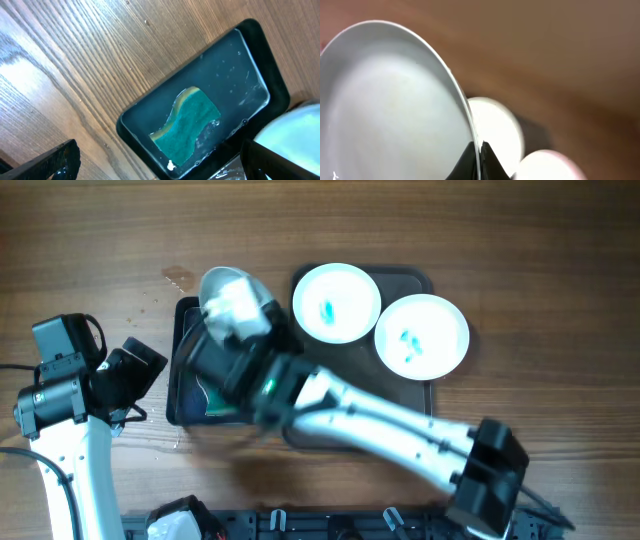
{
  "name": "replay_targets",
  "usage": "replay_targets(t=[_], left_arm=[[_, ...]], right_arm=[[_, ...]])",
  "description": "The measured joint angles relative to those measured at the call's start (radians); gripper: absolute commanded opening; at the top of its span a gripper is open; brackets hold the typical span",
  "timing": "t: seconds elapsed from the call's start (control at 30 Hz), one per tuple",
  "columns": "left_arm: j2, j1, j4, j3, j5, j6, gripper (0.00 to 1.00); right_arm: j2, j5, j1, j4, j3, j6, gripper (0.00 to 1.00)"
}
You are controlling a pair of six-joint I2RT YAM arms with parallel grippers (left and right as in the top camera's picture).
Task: Clean dirty plates on tray and stack at the side
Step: 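Lift the cleaned plate with the right gripper and tip it over the black tray, then place the plate on the table right of the brown tray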
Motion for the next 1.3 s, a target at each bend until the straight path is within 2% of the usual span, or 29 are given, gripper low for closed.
replay_targets(t=[0.13, 0.27, 0.43, 0.53, 0.63, 0.8, 0.93, 0.97, 1.0, 1.03, 1.2, 1.3], left_arm=[[0.0, 0.0, 0.0, 0.0, 0.0, 0.0, 1.0], [0.0, 0.0, 0.0, 0.0, 0.0, 0.0, 1.0], [0.0, 0.0, 0.0, 0.0, 0.0, 0.0, 1.0], [0.0, 0.0, 0.0, 0.0, 0.0, 0.0, 1.0], [0.0, 0.0, 0.0, 0.0, 0.0, 0.0, 1.0], [0.0, 0.0, 0.0, 0.0, 0.0, 0.0, 1.0], [0.0, 0.0, 0.0, 0.0, 0.0, 0.0, 1.0], [0.0, 0.0, 0.0, 0.0, 0.0, 0.0, 1.0], [0.0, 0.0, 0.0, 0.0, 0.0, 0.0, 1.0], [0.0, 0.0, 0.0, 0.0, 0.0, 0.0, 1.0], [0.0, 0.0, 0.0, 0.0, 0.0, 0.0, 1.0], [0.0, 0.0, 0.0, 0.0, 0.0, 0.0, 1.0]], right_arm=[[-0.005, -0.636, -0.316, -0.013, 0.0, 0.058, 0.04], [-0.111, -0.957, -0.573, -0.091, 0.0, 0.068, 0.04], [-0.457, -1.029, -0.887, -0.345, 0.012, 0.064, 0.04], [-0.546, -1.003, -1.109, -0.428, -0.025, 0.057, 0.04], [-0.52, -0.993, -1.342, -0.37, -0.209, 0.048, 0.04], [-0.409, -1.0, -1.659, -0.079, -0.628, 0.046, 0.04], [-0.391, -1.011, -1.76, 0.055, -0.761, 0.046, 0.04], [-0.388, -1.011, -1.762, 0.07, -0.778, 0.046, 0.21], [-0.385, -1.012, -1.758, 0.077, -0.79, 0.046, 0.32], [-0.381, -1.013, -1.749, 0.077, -0.801, 0.045, 0.35], [-0.385, -1.032, -1.653, 0.039, -0.807, 0.042, 0.37], [-0.476, -1.061, -1.527, 0.034, -0.81, 0.018, 0.39]])
